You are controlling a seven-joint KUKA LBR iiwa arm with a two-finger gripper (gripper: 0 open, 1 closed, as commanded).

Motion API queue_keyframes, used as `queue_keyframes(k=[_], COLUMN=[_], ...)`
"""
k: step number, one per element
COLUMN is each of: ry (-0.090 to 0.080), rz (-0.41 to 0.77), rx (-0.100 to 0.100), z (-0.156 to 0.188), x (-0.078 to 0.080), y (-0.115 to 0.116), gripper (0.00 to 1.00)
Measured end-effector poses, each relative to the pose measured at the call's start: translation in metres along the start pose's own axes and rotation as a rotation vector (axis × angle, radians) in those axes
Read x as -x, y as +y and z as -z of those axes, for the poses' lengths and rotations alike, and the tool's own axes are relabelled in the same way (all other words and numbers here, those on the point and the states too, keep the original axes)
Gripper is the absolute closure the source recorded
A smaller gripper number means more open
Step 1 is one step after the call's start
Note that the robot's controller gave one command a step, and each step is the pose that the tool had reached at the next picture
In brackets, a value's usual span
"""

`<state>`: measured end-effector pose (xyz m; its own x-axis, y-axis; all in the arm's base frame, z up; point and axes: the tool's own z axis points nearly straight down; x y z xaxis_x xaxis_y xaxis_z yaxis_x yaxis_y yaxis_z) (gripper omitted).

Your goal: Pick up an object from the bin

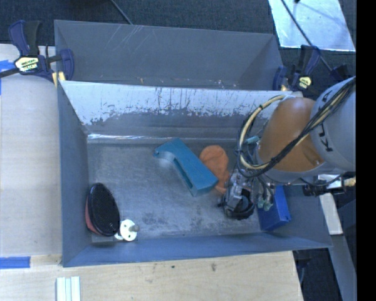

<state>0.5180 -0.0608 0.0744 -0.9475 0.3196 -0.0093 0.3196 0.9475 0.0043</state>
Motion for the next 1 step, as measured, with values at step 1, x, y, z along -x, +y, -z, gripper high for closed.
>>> queue_keyframes(k=[1], ry=[0.012], rz=[0.013], rx=[-0.005], z=[0.0454], x=[0.0084], y=[-0.0041], gripper=[1.0])
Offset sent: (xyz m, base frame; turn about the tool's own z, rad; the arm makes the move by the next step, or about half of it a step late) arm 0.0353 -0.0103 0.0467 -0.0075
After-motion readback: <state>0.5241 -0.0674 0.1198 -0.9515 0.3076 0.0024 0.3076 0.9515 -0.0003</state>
